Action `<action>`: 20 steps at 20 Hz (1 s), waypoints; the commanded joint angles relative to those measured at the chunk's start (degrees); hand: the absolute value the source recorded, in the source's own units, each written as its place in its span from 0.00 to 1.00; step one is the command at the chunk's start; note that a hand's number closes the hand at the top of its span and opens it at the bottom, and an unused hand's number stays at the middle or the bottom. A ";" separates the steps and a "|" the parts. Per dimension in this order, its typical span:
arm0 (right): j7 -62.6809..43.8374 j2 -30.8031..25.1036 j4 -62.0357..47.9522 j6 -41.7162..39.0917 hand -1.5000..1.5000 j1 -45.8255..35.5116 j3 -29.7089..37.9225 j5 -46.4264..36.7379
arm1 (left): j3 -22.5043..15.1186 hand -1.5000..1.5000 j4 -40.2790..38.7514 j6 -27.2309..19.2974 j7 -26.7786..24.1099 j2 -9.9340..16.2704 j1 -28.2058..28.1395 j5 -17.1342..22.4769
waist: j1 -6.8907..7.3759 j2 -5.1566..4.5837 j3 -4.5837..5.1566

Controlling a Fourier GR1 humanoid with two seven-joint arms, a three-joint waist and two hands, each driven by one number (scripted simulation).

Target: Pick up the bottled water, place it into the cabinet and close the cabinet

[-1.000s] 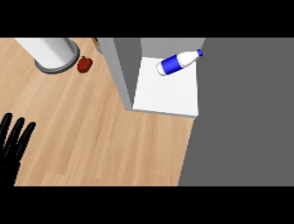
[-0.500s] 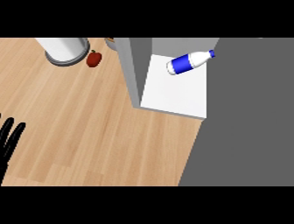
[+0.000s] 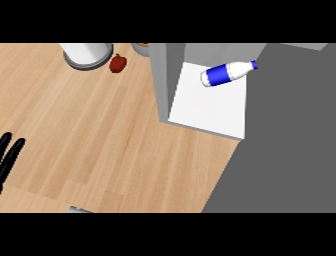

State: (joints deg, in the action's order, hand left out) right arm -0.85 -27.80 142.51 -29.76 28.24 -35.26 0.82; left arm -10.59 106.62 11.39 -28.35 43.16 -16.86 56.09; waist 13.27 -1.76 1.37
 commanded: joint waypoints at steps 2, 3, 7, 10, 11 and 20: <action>-5.73 1.85 1.39 -1.33 1.00 -6.22 -6.83 -1.62 | 0.65 0.00 -0.95 0.98 0.31 0.76 -0.36 0.41 | 0.31 0.07 0.21; -6.13 1.36 0.77 -1.68 1.00 -6.68 -6.30 -1.26 | 0.71 0.00 -0.92 1.47 0.46 1.13 0.06 0.32 | 0.51 -0.27 0.29; -6.97 0.40 1.29 -2.46 1.00 -8.46 -5.33 -1.30 | 1.73 0.00 -1.24 1.66 0.73 1.65 0.51 1.12 | -0.07 -0.14 0.39; -7.07 0.44 1.06 -2.41 1.00 -9.72 -4.53 -0.92 | 1.86 0.00 -1.53 2.16 0.56 1.51 -0.29 1.61 | 0.58 -0.06 0.45; -7.00 0.56 1.05 -2.35 1.00 -10.06 -4.31 -0.71 | 1.97 0.00 -1.39 2.06 1.16 2.22 0.25 1.34 | 0.06 -0.19 0.37; -6.98 2.97 -1.72 -1.13 1.00 -8.82 -4.39 3.23 | 3.11 0.00 -1.52 3.38 0.61 2.34 0.66 2.25 | 0.80 -1.42 0.34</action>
State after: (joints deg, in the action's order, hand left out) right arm -3.50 -28.97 141.99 -33.19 21.03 -34.25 1.79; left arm -7.92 105.11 14.18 -27.58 45.29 -16.50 58.16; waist 13.57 -2.21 1.90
